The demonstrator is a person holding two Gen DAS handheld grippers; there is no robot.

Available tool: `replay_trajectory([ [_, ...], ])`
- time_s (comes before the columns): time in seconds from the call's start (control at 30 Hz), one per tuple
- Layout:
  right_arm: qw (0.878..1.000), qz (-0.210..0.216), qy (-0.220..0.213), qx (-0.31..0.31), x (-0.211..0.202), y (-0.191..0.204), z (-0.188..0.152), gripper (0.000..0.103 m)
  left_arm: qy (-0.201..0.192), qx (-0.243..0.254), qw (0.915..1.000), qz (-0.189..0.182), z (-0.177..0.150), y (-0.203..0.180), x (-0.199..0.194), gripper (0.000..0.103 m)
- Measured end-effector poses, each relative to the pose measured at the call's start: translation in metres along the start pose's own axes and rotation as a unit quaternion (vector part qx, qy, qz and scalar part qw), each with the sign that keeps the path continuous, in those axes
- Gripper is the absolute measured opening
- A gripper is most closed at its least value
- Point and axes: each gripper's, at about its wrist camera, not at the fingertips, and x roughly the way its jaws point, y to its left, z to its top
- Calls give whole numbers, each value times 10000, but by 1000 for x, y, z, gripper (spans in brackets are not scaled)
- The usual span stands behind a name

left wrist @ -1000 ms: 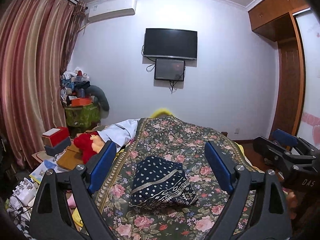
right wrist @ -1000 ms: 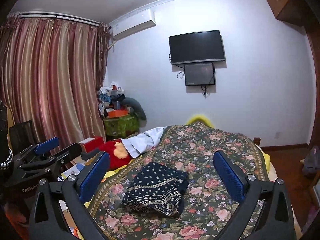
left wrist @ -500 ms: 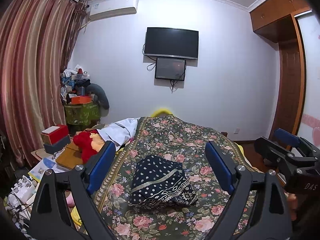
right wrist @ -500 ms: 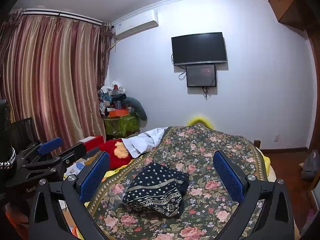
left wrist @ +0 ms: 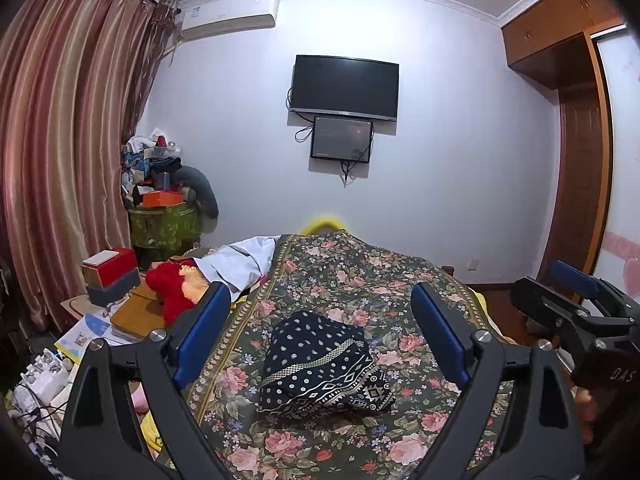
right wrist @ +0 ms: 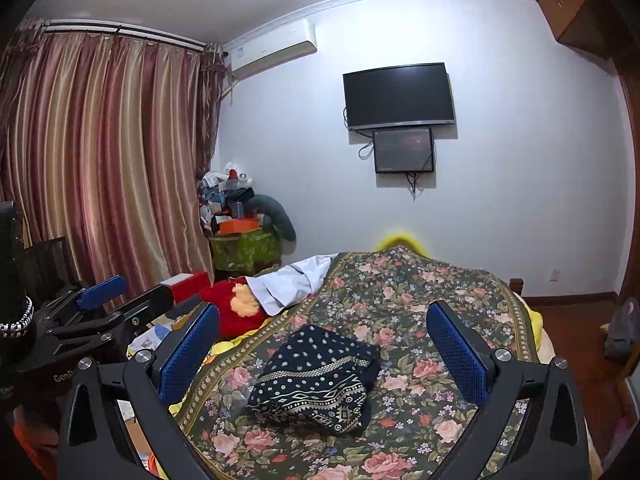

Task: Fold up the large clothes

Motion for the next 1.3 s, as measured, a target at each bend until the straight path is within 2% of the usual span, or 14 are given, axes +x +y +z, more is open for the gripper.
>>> replay_trajectory([
  [1.3, 10000, -42, 16, 61, 1, -2, -1, 103, 57, 65, 9998, -186, 0, -18, -3, 96],
])
